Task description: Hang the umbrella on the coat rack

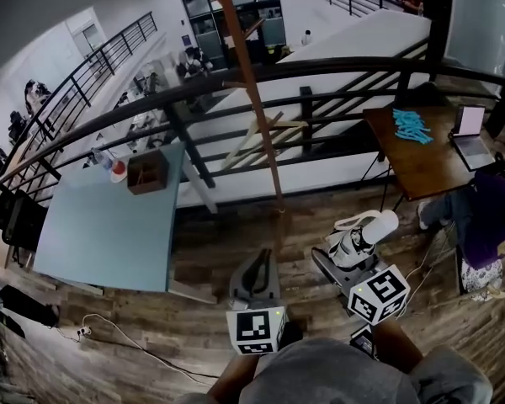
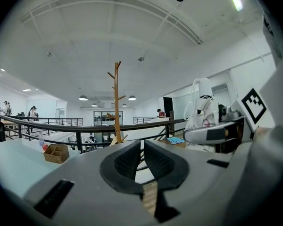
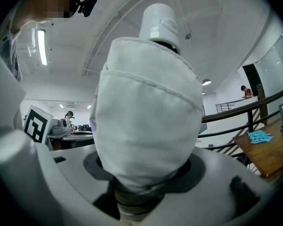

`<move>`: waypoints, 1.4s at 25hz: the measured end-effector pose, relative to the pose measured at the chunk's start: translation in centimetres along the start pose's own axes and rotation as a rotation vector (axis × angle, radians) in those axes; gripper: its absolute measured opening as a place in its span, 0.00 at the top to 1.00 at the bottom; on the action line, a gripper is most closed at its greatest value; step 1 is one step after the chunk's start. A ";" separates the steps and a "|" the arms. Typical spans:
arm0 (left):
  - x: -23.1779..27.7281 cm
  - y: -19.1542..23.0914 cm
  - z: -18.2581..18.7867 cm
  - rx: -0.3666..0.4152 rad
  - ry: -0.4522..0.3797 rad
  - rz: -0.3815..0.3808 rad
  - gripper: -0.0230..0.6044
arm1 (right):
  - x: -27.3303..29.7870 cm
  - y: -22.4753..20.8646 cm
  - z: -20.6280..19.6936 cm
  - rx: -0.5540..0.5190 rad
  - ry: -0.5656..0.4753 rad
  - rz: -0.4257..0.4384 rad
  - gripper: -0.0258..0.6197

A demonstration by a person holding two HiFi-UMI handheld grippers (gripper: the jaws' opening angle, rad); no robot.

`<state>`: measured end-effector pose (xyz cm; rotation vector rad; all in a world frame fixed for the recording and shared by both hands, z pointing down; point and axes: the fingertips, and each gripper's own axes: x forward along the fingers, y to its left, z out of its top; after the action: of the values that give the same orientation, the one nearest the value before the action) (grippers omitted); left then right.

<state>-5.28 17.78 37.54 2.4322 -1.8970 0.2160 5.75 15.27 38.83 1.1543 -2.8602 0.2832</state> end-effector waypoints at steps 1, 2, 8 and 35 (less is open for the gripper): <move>0.7 0.5 0.1 -0.001 0.003 -0.003 0.91 | 0.7 -0.2 0.2 0.004 -0.002 0.003 0.54; 1.3 0.9 0.1 0.001 0.005 -0.008 0.91 | 1.4 -0.4 0.4 0.006 -0.006 0.003 0.54; 4.1 2.5 1.2 0.031 -0.007 -0.016 0.91 | 4.6 -1.4 1.2 -0.010 -0.008 0.005 0.54; 8.6 11.1 1.9 0.014 -0.010 -0.016 0.91 | 14.8 -0.6 4.3 -0.084 -0.034 0.009 0.54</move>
<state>-13.87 6.53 36.39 2.4609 -1.8858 0.2177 -4.41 3.97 36.29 1.1421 -2.8767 0.1441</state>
